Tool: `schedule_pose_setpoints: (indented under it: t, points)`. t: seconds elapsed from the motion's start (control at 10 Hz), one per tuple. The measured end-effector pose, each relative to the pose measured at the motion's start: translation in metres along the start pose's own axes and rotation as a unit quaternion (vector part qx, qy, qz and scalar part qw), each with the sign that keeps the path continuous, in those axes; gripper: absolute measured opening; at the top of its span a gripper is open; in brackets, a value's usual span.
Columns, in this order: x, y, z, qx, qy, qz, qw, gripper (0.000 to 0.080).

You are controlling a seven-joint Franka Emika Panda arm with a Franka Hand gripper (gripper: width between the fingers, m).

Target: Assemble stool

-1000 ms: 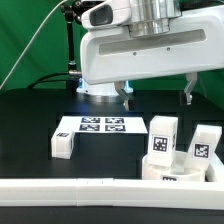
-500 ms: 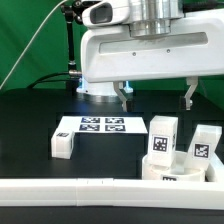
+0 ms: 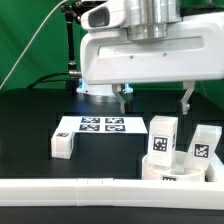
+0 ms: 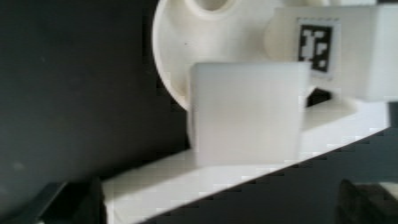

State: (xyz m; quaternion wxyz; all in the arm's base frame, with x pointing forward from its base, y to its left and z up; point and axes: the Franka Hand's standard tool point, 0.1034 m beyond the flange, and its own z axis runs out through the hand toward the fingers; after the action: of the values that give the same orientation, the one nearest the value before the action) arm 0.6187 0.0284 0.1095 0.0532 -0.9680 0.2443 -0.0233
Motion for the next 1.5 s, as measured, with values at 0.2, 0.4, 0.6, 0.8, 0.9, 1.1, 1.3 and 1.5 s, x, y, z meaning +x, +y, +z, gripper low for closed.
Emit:
schedule_pose_setpoints:
  t: [0.2,0.4,0.6,0.8,0.9,1.1,1.3,1.5]
  points:
    - [-0.001,-0.002,0.005,-0.002,-0.002,0.007,1.000,0.0649]
    - [-0.001,-0.001,0.007,-0.002,-0.003,0.008,1.000,0.0649]
    - [-0.002,-0.001,0.007,-0.003,-0.004,0.007,1.000,0.0649]
    - [-0.007,-0.008,0.016,-0.004,-0.003,0.001,1.000,0.0649]
    - [-0.009,-0.009,0.019,-0.006,-0.005,-0.001,1.000,0.0649]
    - [-0.011,-0.010,0.021,-0.007,-0.007,-0.005,1.000,0.0649]
    - [-0.008,-0.005,0.021,-0.008,-0.007,-0.009,1.000,0.0649]
    - [-0.008,-0.003,0.023,-0.008,-0.006,-0.008,1.000,0.0649]
